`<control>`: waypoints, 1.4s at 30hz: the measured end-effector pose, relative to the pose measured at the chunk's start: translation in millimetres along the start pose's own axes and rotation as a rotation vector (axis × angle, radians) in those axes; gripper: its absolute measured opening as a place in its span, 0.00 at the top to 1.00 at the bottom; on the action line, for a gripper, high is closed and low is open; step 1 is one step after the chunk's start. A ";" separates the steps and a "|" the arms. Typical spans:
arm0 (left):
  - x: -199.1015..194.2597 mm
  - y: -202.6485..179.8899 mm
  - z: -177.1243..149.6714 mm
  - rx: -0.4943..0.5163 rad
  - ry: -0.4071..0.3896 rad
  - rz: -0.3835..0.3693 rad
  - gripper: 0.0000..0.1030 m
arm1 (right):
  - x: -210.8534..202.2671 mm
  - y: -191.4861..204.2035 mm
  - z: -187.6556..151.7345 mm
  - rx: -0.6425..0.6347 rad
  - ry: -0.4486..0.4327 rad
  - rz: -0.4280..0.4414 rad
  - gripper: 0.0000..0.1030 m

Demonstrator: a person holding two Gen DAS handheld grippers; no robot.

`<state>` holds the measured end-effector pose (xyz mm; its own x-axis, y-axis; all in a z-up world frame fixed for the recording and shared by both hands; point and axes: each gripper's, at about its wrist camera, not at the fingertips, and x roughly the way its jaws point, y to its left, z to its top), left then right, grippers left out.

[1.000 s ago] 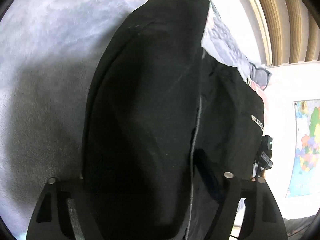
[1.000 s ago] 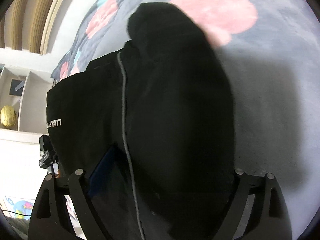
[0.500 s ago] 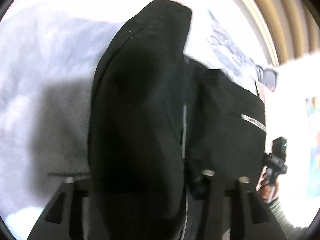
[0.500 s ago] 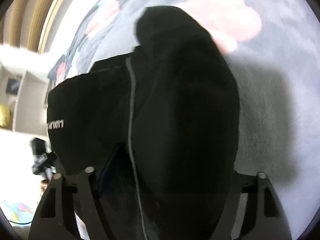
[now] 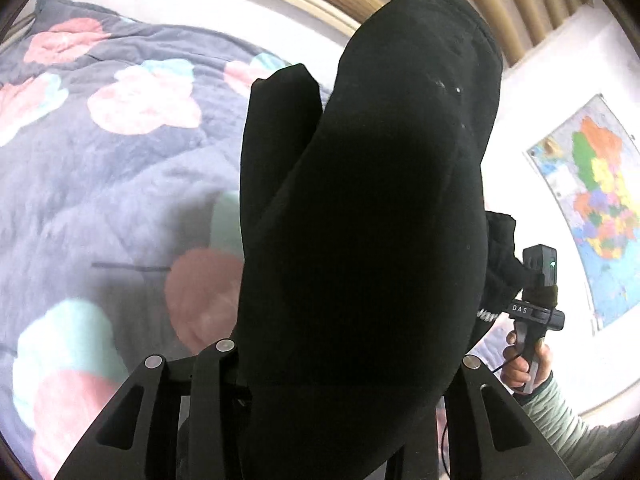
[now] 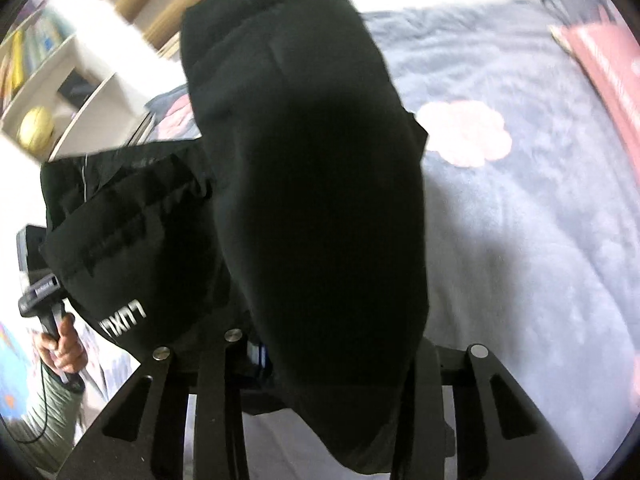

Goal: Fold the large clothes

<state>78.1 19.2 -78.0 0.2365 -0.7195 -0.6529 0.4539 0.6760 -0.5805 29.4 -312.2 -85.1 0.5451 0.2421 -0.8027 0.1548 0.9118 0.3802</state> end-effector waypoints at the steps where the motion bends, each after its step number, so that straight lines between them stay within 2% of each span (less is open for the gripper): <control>1: -9.8 1.8 -6.7 -0.007 0.003 -0.008 0.64 | -9.0 7.4 -8.6 0.000 -0.001 0.003 0.61; 7: -62.0 12.3 -61.2 -0.062 0.038 -0.043 0.64 | -46.4 17.7 -52.1 0.055 0.024 0.030 0.61; 9: -66.0 17.8 -78.2 -0.091 0.059 -0.059 0.64 | -51.7 19.4 -65.2 0.060 0.040 0.033 0.64; 10: -64.3 22.3 -89.0 -0.106 0.076 -0.055 0.64 | -53.0 17.7 -73.1 0.082 0.055 0.076 0.66; 11: -59.2 30.1 -99.7 -0.133 0.109 -0.048 0.64 | -48.5 18.3 -78.9 0.100 0.077 0.064 0.66; 12: -53.3 37.5 -109.5 -0.161 0.142 -0.037 0.64 | -41.5 15.5 -84.0 0.110 0.103 0.010 0.66; 13: -42.7 48.7 -119.2 -0.195 0.172 0.006 0.64 | -34.7 10.7 -88.5 0.116 0.123 -0.035 0.66; 15: -34.5 80.3 -135.1 -0.227 0.169 0.111 0.62 | -18.5 -3.7 -98.8 0.159 0.143 -0.058 0.66; 17: -29.7 123.1 -146.5 -0.370 0.173 0.119 0.58 | -12.6 -33.5 -110.3 0.209 0.153 -0.089 0.65; 20: -19.3 184.6 -167.3 -0.557 0.176 0.054 0.50 | 2.6 -70.8 -119.0 0.276 0.172 -0.146 0.51; 21: -15.7 196.9 -171.5 -0.609 0.186 0.036 0.43 | 10.4 -79.9 -122.7 0.303 0.187 -0.165 0.49; 22: -12.8 205.6 -174.7 -0.654 0.198 0.011 0.39 | 17.9 -83.4 -128.3 0.320 0.203 -0.190 0.49; 24: -13.2 215.9 -176.3 -0.710 0.219 -0.044 0.39 | 36.4 -84.8 -125.2 0.348 0.236 -0.230 0.49; 25: -18.6 215.6 -171.2 -0.688 0.222 -0.036 0.39 | 37.5 -87.4 -129.5 0.352 0.241 -0.242 0.49; 28: -50.4 197.3 -152.5 -0.517 0.221 0.086 0.40 | 21.2 -79.8 -127.8 0.326 0.203 -0.274 0.49; 30: -80.1 185.2 -143.6 -0.436 0.195 0.186 0.40 | 9.8 -66.5 -128.1 0.288 0.175 -0.305 0.49; 33: -112.6 158.9 -134.0 -0.360 0.147 0.267 0.40 | -11.4 -33.4 -128.3 0.229 0.119 -0.316 0.47; 35: -128.5 132.1 -130.8 -0.287 0.118 0.280 0.40 | -32.3 -16.8 -131.0 0.187 0.082 -0.286 0.40; 37: -127.2 108.7 -129.3 -0.221 0.125 0.253 0.40 | -28.8 9.3 -130.2 0.152 0.063 -0.238 0.34; 40: -93.4 56.1 -127.6 -0.128 0.146 0.211 0.40 | -9.0 42.1 -133.8 0.109 0.076 -0.160 0.34; 42: -66.4 36.4 -143.8 -0.091 0.180 0.226 0.40 | 18.5 62.7 -142.9 0.057 0.124 -0.200 0.34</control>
<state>-44.7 114.5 -125.7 0.1632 -0.5147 -0.8417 0.3264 0.8332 -0.4463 -68.5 -203.3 -141.8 0.3941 0.1002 -0.9136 0.2980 0.9264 0.2302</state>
